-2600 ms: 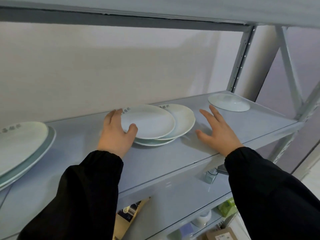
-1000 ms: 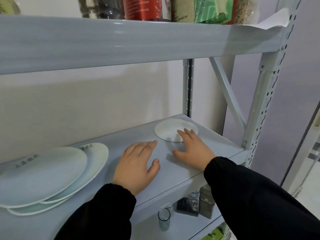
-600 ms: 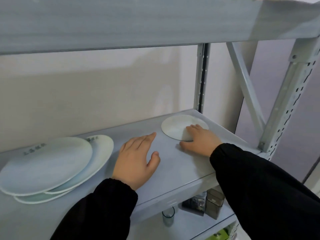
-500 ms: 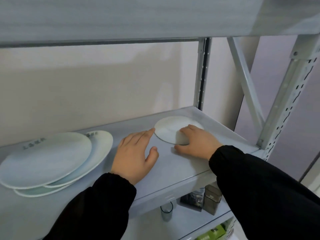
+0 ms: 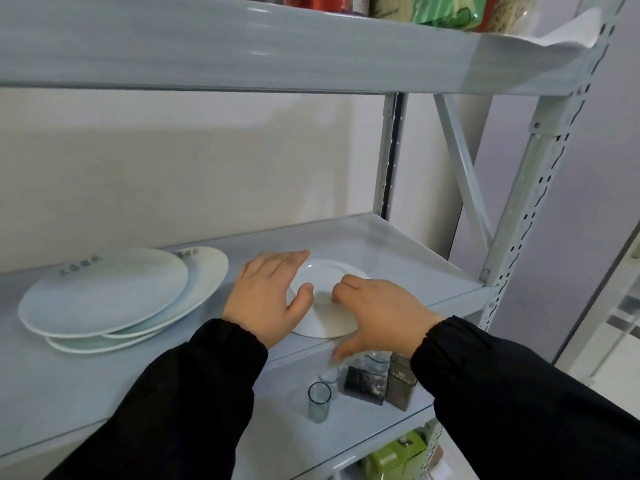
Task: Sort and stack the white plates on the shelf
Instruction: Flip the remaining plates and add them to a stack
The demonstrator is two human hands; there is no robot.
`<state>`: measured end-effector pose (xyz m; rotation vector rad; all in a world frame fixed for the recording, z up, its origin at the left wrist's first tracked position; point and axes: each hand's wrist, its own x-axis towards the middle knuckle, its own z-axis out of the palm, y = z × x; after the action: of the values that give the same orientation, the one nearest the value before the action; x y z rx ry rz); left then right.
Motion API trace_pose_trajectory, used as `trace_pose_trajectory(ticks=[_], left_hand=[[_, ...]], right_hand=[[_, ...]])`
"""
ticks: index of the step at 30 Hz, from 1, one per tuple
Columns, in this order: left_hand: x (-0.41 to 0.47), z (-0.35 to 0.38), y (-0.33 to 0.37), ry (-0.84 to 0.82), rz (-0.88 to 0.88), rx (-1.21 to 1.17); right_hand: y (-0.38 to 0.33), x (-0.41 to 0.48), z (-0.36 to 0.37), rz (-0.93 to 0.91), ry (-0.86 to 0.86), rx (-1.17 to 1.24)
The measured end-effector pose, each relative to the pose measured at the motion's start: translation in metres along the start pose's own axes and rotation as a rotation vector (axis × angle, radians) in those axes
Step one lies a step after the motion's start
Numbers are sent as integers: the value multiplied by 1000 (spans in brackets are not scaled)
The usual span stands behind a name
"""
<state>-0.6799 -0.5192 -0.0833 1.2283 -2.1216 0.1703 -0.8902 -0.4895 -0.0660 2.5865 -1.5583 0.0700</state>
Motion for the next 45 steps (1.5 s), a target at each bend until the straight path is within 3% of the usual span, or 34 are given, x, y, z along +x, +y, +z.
trace_pose_trajectory(ticks=[3,16,23,29,36,41,45], left_hand=[[-6,-8,-3,8,13,-16],[-10,-1,-16,-41,-42,-50],[-11,-3,-18,26,-71,-128],[-13,-3,-17,20,-96,-179],[-13,11,-25,-386,-297,-160],[-13,9,-23,-582,-264,-12],[-16,4,-18,-646,-217,14]], right_hand=[[-4,7,-4,-4,-7,-15],[11,36,10,213,-3,377],[-1,5,17,34,1,242],[-1,3,20,12,53,232],[6,9,11,20,63,277],[14,5,12,26,53,351],[26,-1,18,140,-133,340]])
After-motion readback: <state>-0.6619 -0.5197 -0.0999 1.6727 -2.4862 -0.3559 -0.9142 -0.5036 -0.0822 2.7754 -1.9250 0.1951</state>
